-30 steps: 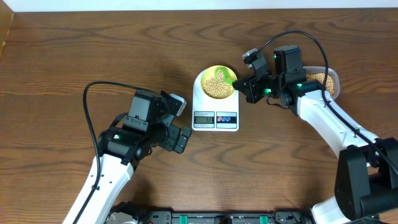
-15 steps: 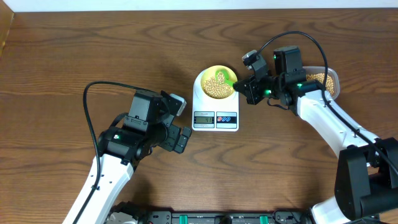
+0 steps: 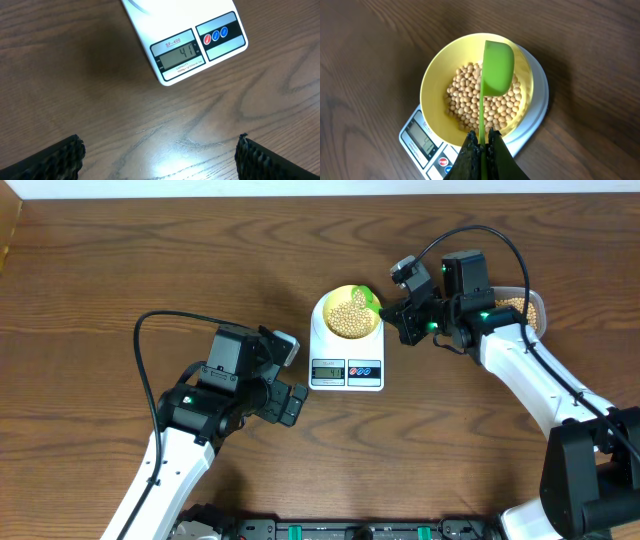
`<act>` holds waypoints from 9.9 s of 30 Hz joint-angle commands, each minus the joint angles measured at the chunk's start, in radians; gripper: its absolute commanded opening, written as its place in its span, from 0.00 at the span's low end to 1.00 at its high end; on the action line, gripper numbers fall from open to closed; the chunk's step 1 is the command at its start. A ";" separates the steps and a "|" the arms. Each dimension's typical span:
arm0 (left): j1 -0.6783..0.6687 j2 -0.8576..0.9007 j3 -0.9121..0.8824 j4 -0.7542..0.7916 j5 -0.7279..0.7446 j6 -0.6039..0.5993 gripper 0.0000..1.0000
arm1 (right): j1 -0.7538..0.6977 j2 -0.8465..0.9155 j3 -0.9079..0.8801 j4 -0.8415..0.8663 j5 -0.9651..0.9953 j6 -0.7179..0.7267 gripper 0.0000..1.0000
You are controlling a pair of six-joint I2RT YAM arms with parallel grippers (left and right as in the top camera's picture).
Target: Scoop item into bowl and weigh 50g on scale
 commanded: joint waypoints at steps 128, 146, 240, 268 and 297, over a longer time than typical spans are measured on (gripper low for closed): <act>0.004 0.002 -0.001 0.001 -0.006 -0.004 0.98 | 0.062 -0.027 0.027 -0.010 0.054 -0.156 0.01; 0.004 0.002 -0.001 0.001 -0.006 -0.004 0.98 | 0.074 -0.027 0.027 -0.010 0.057 -0.087 0.01; 0.004 0.002 -0.001 0.001 -0.006 -0.004 0.98 | 0.083 -0.027 0.027 -0.010 0.061 -0.095 0.01; 0.004 0.002 -0.001 0.001 -0.006 -0.004 0.98 | 0.090 -0.027 0.027 0.000 0.130 -0.118 0.01; 0.004 0.002 -0.001 0.001 -0.006 -0.004 0.98 | 0.098 -0.029 0.027 0.006 0.077 -0.087 0.01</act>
